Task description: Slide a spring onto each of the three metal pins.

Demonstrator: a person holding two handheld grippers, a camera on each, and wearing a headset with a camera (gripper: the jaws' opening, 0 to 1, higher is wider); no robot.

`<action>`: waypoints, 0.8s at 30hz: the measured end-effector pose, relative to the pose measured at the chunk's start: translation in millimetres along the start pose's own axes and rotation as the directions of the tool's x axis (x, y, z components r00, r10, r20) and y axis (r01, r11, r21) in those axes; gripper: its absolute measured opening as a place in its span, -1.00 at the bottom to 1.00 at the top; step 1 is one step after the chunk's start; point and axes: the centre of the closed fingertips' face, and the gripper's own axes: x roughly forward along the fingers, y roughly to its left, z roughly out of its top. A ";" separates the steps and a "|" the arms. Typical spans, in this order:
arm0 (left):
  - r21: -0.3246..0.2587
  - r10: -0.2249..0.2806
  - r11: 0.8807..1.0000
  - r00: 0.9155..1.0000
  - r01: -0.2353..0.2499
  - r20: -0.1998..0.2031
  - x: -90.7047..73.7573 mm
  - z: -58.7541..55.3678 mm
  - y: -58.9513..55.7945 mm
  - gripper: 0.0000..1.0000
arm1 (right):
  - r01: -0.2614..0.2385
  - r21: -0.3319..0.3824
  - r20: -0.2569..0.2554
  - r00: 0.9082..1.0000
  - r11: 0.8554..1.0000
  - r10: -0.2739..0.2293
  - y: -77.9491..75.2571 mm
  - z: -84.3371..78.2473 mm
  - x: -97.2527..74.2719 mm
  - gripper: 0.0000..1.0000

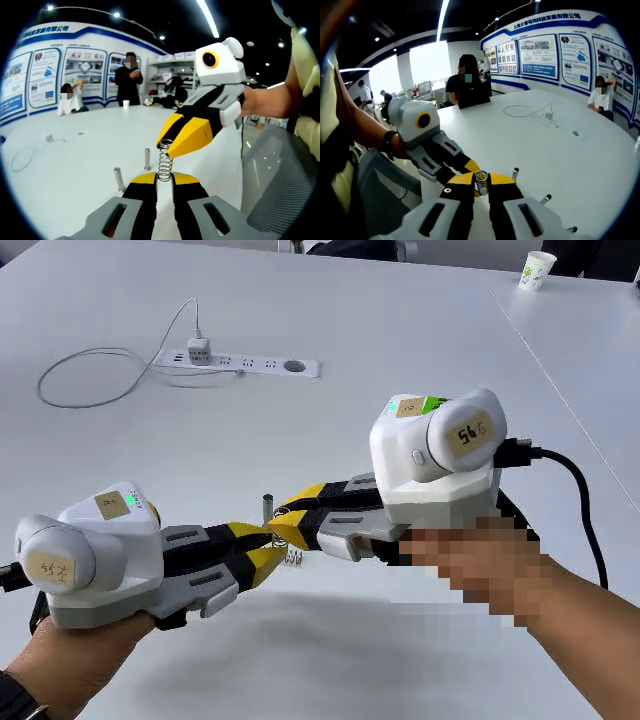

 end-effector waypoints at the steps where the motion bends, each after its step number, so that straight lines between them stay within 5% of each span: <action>1: 0.001 0.001 1.000 1.000 -0.001 -0.001 0.0 -0.3 0.2 -0.76 | 0.001 0.001 0.001 1.000 1.000 -0.001 -0.2 0.2 -0.2 -0.78; 24: 0.021 0.098 0.995 0.995 -0.097 -0.024 -19.1 -10.7 23.6 0.04 | 0.076 0.015 0.022 0.997 0.997 -0.076 -31.1 7.3 -20.5 -0.78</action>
